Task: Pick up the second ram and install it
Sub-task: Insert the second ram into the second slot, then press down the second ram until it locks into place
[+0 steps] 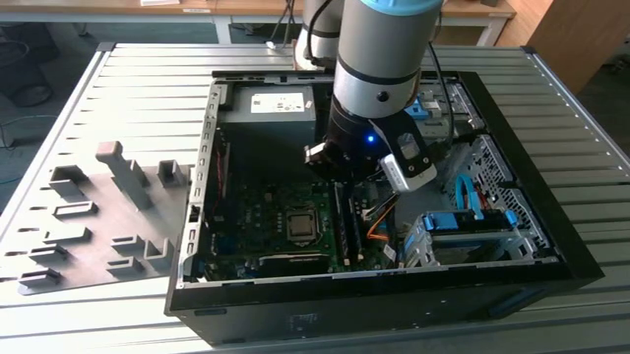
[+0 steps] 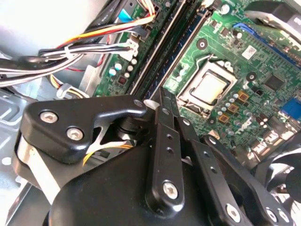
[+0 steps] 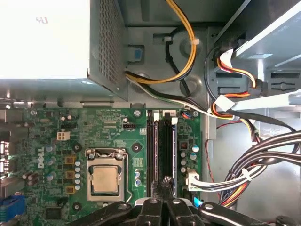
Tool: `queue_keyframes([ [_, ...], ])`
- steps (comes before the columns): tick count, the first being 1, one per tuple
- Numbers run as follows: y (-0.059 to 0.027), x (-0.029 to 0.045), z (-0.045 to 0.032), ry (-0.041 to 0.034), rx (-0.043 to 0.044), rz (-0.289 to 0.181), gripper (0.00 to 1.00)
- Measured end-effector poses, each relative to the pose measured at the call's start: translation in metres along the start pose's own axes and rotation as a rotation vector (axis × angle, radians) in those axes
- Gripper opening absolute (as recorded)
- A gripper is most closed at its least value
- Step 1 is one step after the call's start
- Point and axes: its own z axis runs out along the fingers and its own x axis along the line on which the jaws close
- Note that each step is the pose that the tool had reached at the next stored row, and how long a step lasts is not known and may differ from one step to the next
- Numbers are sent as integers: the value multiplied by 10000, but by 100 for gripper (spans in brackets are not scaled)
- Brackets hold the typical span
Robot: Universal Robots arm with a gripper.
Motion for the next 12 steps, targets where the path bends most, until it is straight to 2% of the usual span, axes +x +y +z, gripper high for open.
queue_keyframes([
  [12,1,0,3,2,3,-24,10],
])
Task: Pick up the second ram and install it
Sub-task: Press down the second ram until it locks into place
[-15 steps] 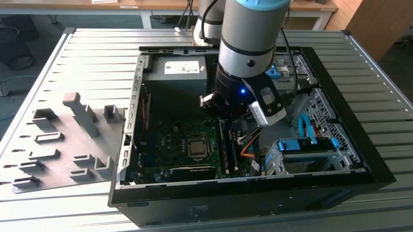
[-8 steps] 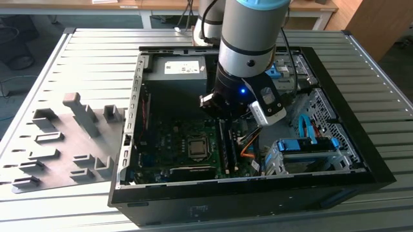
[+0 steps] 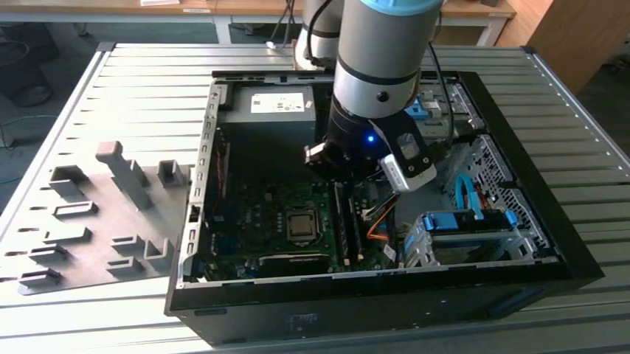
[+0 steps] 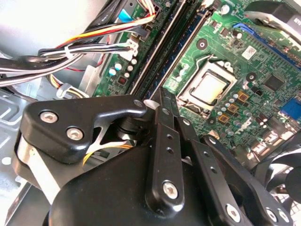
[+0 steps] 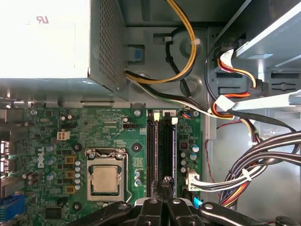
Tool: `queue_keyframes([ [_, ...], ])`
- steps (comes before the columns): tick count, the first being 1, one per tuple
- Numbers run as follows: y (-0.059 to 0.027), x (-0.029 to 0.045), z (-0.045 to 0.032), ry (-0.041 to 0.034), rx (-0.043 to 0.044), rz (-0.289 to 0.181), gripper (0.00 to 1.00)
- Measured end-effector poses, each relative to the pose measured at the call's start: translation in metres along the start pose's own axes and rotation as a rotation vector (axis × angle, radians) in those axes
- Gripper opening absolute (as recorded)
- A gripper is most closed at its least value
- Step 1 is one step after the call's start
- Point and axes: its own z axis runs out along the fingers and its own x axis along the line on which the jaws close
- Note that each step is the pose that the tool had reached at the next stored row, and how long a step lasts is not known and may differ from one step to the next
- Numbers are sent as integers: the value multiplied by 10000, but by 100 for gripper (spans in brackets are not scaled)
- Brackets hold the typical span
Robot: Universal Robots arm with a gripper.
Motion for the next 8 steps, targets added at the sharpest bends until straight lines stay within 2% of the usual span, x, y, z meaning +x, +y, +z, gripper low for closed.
queue_keyframes([
  [5,42,0,71,0,-9,0,10],
  [8,127,1,127,0,-10,0,10],
])
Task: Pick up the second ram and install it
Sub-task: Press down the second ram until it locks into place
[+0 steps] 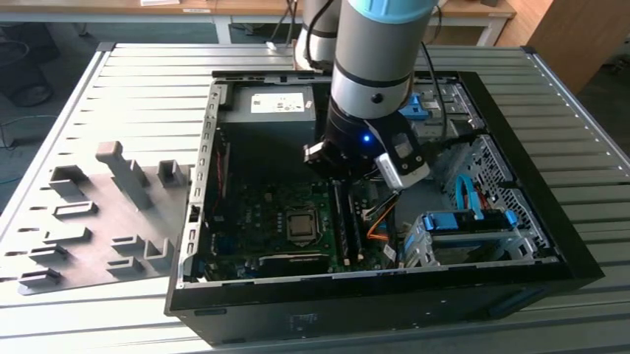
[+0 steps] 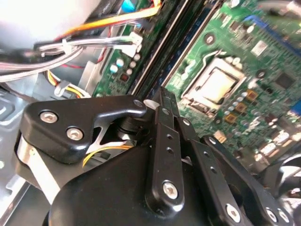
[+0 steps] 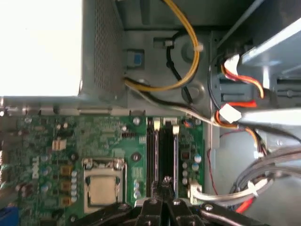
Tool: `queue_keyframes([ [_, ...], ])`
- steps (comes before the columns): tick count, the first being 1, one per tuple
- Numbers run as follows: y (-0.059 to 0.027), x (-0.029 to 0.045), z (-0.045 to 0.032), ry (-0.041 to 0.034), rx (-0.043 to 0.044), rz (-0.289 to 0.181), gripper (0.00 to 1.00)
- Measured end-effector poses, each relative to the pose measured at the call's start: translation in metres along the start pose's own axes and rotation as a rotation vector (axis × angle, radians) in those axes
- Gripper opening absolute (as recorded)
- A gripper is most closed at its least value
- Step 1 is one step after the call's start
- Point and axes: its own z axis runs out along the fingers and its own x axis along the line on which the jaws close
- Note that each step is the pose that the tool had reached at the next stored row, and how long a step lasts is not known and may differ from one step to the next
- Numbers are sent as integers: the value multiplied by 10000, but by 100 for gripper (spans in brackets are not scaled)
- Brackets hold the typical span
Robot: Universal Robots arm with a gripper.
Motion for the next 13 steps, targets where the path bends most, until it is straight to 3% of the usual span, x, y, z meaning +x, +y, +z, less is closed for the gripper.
queue_keyframes([
  [3,98,1,57,0,-2,0,10],
  [13,164,10,238,1,-1,-37,10],
])
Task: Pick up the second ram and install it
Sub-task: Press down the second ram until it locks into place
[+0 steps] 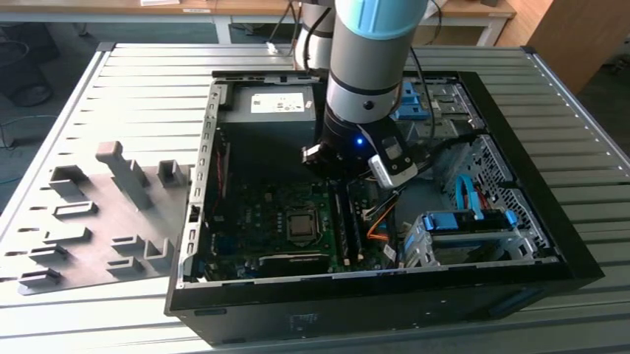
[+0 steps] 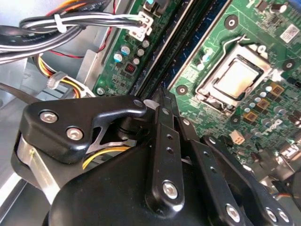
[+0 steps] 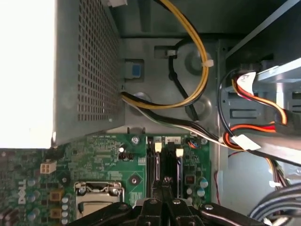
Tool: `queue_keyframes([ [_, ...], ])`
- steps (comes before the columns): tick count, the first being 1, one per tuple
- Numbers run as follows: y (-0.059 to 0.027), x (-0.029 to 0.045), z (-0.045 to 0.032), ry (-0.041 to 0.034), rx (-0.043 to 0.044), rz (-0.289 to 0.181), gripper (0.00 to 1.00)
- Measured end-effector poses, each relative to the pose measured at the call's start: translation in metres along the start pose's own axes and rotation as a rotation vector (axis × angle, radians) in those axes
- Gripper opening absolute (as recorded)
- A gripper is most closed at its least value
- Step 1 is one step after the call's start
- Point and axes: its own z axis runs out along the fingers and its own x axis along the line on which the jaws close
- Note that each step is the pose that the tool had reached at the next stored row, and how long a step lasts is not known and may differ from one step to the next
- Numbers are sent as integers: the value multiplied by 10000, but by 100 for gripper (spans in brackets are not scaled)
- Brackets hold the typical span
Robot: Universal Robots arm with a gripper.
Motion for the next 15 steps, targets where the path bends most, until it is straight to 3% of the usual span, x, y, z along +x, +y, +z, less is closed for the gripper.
queue_keyframes([
  [15,21,2,57,4,23,-37,10],
])
